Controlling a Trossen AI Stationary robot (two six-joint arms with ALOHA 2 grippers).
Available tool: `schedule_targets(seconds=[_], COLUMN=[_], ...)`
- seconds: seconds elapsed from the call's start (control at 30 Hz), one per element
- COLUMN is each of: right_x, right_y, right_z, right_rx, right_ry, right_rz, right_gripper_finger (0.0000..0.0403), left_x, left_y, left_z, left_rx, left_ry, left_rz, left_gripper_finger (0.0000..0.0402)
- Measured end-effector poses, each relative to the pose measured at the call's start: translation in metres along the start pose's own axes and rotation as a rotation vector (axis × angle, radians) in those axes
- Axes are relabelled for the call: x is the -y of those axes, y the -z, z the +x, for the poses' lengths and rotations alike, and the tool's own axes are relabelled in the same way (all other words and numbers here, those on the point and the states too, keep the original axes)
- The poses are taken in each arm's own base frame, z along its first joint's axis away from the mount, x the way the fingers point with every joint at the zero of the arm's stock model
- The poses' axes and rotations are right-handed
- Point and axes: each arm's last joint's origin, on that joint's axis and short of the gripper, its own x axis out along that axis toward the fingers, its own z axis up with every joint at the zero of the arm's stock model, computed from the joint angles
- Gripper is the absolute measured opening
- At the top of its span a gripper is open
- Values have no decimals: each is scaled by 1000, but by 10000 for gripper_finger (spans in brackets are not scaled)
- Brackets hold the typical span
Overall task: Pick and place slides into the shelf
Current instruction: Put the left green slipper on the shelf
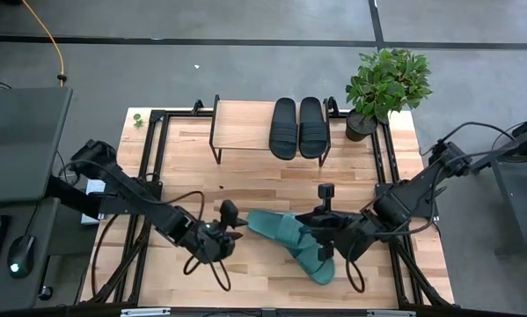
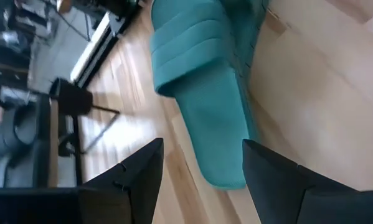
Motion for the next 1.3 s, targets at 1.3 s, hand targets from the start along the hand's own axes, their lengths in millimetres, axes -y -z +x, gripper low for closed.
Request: schedule_targets(seconds=[1.3], right_x=[12], right_y=[-8], right_z=[5], right_rx=[50], right_ry=[-60], right_rz=[31], right_gripper_finger=[1], left_x=[9], left_y=[-6], left_z=[98], left_rx=[135], left_ry=[-72], left_rz=[240], left_gripper_finger=[200])
